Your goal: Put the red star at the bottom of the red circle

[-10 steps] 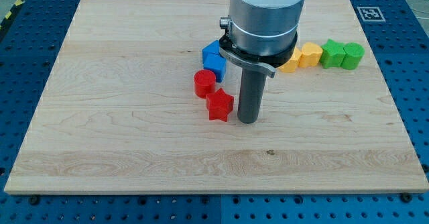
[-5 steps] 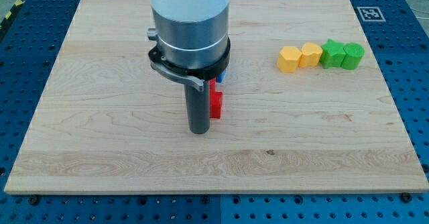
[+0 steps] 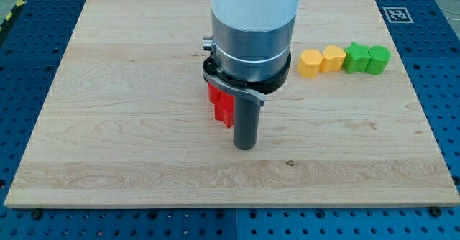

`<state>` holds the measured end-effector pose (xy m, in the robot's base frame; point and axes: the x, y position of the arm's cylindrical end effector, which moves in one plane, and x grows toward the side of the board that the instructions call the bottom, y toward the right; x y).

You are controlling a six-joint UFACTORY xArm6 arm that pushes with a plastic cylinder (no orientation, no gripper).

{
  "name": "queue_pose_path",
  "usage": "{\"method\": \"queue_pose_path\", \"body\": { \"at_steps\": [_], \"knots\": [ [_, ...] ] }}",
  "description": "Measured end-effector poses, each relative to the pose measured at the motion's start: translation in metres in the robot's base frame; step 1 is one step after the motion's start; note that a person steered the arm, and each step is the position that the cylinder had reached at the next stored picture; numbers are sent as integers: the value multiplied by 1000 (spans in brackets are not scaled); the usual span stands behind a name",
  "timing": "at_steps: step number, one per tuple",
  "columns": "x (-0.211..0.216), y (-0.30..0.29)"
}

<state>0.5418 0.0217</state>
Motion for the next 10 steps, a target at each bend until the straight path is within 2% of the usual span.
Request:
{"method": "queue_pose_path", "body": {
  "at_steps": [2,3,5,6,7,10],
  "knots": [
    [-1,62],
    [-13,61],
    [-13,-10],
    [-13,-2],
    [-13,31],
    [-59,32]
  ]
}}
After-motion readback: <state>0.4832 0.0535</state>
